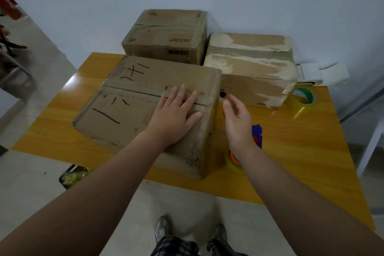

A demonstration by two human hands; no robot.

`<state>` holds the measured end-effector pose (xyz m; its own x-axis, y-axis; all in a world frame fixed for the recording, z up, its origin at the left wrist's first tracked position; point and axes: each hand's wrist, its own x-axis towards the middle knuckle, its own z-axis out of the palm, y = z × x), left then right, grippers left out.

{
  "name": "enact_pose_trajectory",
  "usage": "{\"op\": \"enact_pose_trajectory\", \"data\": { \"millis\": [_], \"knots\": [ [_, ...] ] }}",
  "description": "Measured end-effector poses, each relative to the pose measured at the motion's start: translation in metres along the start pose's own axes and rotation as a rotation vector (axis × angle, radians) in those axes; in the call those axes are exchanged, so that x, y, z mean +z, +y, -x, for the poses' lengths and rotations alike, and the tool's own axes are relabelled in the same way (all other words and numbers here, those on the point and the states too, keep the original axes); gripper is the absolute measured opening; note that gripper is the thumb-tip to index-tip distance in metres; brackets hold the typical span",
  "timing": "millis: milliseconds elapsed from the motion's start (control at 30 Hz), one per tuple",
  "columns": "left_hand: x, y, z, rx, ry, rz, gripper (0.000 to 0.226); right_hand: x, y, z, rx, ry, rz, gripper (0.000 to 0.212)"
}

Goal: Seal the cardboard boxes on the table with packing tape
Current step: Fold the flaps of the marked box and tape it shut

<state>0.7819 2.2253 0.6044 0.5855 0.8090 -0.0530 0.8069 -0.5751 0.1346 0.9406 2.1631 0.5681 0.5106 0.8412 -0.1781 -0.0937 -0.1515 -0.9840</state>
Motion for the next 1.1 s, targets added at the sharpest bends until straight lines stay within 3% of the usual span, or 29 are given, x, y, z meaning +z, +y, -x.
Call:
{"op": "enact_pose_trajectory", "data": {
  "millis": [133,267,400,500,600,700,767,967,1100],
  "knots": [
    [0.005,0.004,-0.001,0.01,-0.028,-0.044,0.061,0.024,-0.004,0.025,0.287,-0.344,0.034,0.09],
    [0.003,0.004,-0.003,0.111,-0.021,-0.058,0.054,0.024,0.0,0.037,0.49,-0.297,0.033,0.087],
    [-0.002,0.002,-0.002,0.148,-0.078,-0.003,0.054,0.043,-0.028,0.015,0.319,-0.012,0.086,0.077],
    [-0.009,-0.02,-0.002,0.207,-0.127,0.074,0.056,0.058,-0.04,0.005,0.174,0.017,0.283,0.065],
    [-0.022,-0.092,0.003,0.145,-0.119,0.068,0.06,0.062,-0.036,0.009,0.101,0.049,0.436,0.061],
    [-0.036,-0.183,0.014,-0.048,-0.126,0.0,0.064,0.063,-0.036,0.011,0.122,0.058,0.447,0.06],
    [-0.039,-0.214,0.019,-0.072,-0.161,-0.023,0.068,0.065,-0.037,0.013,0.129,0.073,0.443,0.06],
    [-0.036,-0.195,0.027,-0.076,-0.09,-0.073,0.096,0.092,-0.032,0.044,0.147,0.239,0.335,0.052],
    [-0.027,-0.154,0.062,0.159,-0.154,-0.012,0.113,0.14,-0.015,0.086,0.146,0.359,0.061,0.053]
  ]
}}
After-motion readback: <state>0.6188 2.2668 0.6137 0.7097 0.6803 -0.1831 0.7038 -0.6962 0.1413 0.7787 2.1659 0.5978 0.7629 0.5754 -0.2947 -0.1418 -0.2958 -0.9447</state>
